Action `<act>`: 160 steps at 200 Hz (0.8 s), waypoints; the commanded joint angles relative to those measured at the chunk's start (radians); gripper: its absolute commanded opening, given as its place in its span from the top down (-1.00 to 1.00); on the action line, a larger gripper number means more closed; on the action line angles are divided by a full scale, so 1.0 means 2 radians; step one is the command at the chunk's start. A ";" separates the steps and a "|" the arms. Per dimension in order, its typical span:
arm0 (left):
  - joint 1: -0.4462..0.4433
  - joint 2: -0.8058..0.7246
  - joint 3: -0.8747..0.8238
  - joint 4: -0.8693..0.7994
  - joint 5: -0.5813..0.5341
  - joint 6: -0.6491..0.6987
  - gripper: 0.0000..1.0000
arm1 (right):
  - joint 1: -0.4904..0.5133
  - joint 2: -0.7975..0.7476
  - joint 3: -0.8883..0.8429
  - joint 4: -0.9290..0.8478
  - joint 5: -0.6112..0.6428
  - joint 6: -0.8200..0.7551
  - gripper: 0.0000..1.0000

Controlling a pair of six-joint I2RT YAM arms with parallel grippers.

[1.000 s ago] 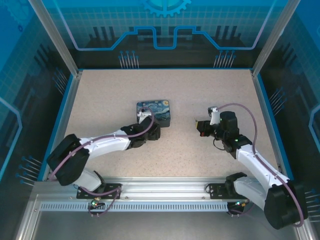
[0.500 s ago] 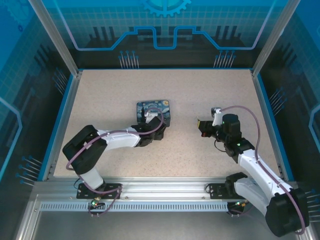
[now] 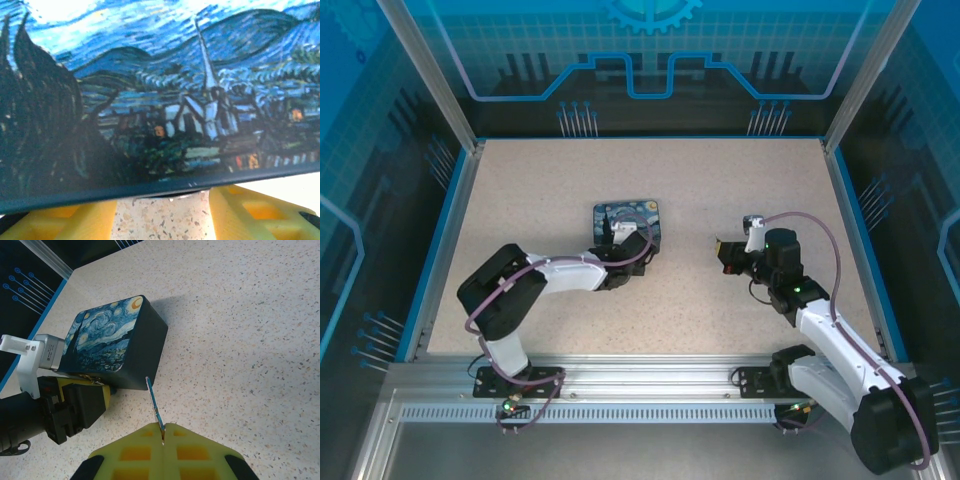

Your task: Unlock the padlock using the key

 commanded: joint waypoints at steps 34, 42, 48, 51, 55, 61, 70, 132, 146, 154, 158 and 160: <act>0.013 0.027 0.012 0.036 -0.014 0.020 0.00 | -0.006 -0.005 -0.006 0.002 0.005 -0.002 1.00; 0.015 0.028 0.013 0.036 -0.013 0.019 0.00 | -0.006 -0.005 -0.006 0.002 0.005 -0.001 1.00; 0.015 0.029 0.013 0.036 -0.013 0.020 0.00 | -0.006 -0.006 -0.006 0.002 0.005 -0.002 1.00; 0.016 0.030 0.013 0.037 -0.012 0.020 0.00 | -0.006 -0.006 -0.006 0.002 0.005 -0.002 1.00; 0.017 0.032 0.013 0.038 -0.012 0.020 0.01 | -0.005 -0.006 -0.005 0.002 0.005 -0.002 1.00; 0.019 0.033 0.013 0.040 -0.009 0.020 0.02 | -0.006 -0.006 -0.005 0.001 0.006 -0.001 1.00; 0.021 0.036 0.014 0.042 -0.006 0.021 0.05 | -0.006 -0.006 -0.005 0.001 0.006 -0.002 1.00; 0.024 0.041 0.013 0.069 0.002 0.046 0.23 | -0.006 -0.002 -0.008 0.001 0.005 -0.003 1.00; 0.025 0.040 0.014 0.070 0.005 0.049 0.28 | -0.006 -0.001 -0.008 0.000 0.003 -0.005 1.00; 0.024 0.039 0.015 0.067 0.008 0.051 0.29 | -0.006 -0.001 -0.008 -0.002 0.001 -0.008 1.00; 0.024 0.038 0.016 0.066 0.010 0.052 0.30 | -0.006 -0.001 -0.008 -0.004 0.001 -0.009 1.00; 0.024 0.037 0.016 0.065 0.012 0.052 0.30 | -0.006 -0.001 -0.008 -0.005 0.001 -0.010 1.00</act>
